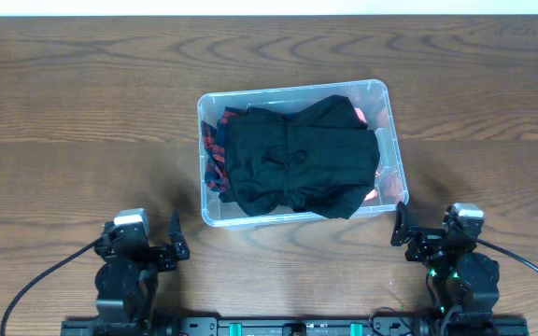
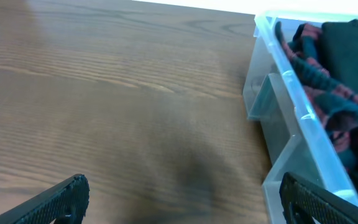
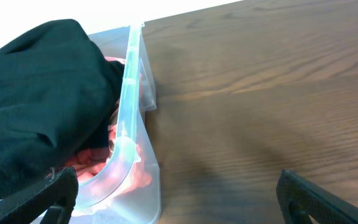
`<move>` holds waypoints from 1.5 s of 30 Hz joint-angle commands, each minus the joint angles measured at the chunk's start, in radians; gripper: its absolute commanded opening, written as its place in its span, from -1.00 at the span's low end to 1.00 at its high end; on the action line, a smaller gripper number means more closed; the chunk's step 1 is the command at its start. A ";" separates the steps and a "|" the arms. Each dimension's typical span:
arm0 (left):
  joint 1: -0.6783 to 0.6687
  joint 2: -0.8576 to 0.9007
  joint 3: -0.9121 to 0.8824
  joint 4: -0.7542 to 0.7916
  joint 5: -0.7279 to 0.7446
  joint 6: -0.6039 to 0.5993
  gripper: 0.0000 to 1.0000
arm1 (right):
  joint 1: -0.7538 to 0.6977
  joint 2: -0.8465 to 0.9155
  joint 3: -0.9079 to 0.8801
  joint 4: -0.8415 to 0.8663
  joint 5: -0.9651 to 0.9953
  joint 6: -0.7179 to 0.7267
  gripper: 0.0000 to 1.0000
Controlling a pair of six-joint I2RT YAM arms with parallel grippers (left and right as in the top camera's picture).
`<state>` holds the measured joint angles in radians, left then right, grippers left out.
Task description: Pack container
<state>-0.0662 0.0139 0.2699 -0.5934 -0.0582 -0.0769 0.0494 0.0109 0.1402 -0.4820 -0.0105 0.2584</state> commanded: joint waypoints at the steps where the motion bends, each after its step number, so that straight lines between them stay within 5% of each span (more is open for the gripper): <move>1: 0.002 -0.012 -0.046 0.031 0.006 0.013 0.96 | 0.010 -0.005 -0.005 -0.002 0.003 -0.012 0.99; 45: 0.002 -0.011 -0.129 0.083 0.006 0.013 0.96 | 0.010 -0.005 -0.005 -0.002 0.003 -0.012 0.98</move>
<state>-0.0662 0.0101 0.1577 -0.5159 -0.0544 -0.0769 0.0494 0.0109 0.1402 -0.4816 -0.0105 0.2584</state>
